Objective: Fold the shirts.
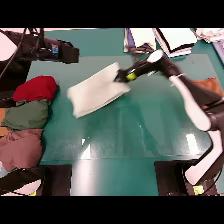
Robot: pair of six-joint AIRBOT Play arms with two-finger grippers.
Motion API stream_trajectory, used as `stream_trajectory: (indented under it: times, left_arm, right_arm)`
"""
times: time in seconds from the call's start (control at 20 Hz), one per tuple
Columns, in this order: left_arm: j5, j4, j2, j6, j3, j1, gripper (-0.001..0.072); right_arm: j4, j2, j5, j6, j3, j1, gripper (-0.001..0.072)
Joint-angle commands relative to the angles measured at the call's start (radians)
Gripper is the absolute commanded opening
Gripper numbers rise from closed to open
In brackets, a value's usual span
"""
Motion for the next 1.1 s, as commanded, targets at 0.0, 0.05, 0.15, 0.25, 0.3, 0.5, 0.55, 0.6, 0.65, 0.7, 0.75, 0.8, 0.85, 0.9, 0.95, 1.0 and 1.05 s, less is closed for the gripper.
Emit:
stream_trajectory:
  times: [0.0,0.05,0.15,0.25,0.3,0.5,0.55,0.6,0.65,0.7,0.75,0.8,0.85,0.9,0.95,1.0,1.05]
  left_arm:
    - [0.018,-0.005,0.0,-0.001,0.0,-0.042,0.0028]
    - [0.018,-0.007,0.0,-0.009,0.0,-0.042,0.0028]
    - [0.019,-0.008,0.0,-0.019,0.0,-0.042,0.0028]
    - [0.024,-0.008,0.0,-0.051,0.0,-0.042,0.0028]
    - [0.028,-0.008,0.0,-0.065,0.0,-0.042,0.0028]
    - [0.046,-0.008,0.0,-0.089,0.0,-0.042,0.0028]
    - [0.049,-0.008,0.0,-0.09,0.0,-0.042,0.0028]
    - [0.05,-0.008,0.0,-0.091,0.0,-0.042,0.0028]
    - [0.052,-0.008,0.0,-0.102,0.0,-0.042,0.0028]
    - [0.053,-0.008,0.0,-0.108,0.0,-0.042,0.0028]
    - [0.052,-0.008,0.0,-0.108,0.0,-0.042,0.0028]
    - [0.052,-0.008,0.0,-0.108,0.0,-0.042,0.0028]
    - [0.051,-0.008,0.0,-0.108,0.0,-0.042,0.0028]
    - [0.051,-0.008,0.0,-0.108,0.0,-0.042,0.0028]
    - [0.049,-0.008,0.0,-0.107,0.0,-0.042,0.0028]
    - [0.046,-0.008,0.0,-0.105,0.0,-0.042,0.0028]
    - [0.043,-0.008,0.0,-0.105,0.0,-0.042,0.0028]
  right_arm:
    - [-0.26,0.146,0.057,0.079,0.014,-0.234,0.0017]
    - [-0.299,0.183,0.066,0.093,0.014,-0.322,0.0017]
    - [-0.314,0.228,0.07,0.103,0.014,-0.496,0.0017]
    - [-0.312,0.242,0.08,0.103,0.014,-0.653,0.0017]
    - [-0.312,0.241,0.084,0.103,0.014,-0.716,0.0017]
    - [-0.291,0.23,0.067,0.103,0.015,-0.878,0.0017]
    - [-0.265,0.23,0.056,0.102,0.015,-0.9,0.0017]
    - [-0.243,0.231,0.047,0.102,0.017,-0.914,0.0017]
    - [-0.234,0.23,0.047,0.102,0.031,-0.918,0.0017]
    - [-0.235,0.231,0.049,0.102,0.053,-0.918,0.0017]
    - [-0.235,0.231,0.057,0.102,0.083,-0.917,0.0017]
    - [-0.235,0.231,0.073,0.103,0.12,-0.912,0.0017]
    - [-0.234,0.231,0.093,0.105,0.152,-0.912,0.0017]
    - [-0.234,0.232,0.111,0.119,0.179,-0.913,0.0017]
    - [-0.235,0.241,0.127,0.121,0.193,-0.913,0.0017]
    - [-0.238,0.257,0.13,0.121,0.194,-0.915,0.0017]
    - [-0.242,0.273,0.132,0.121,0.194,-0.919,0.0017]
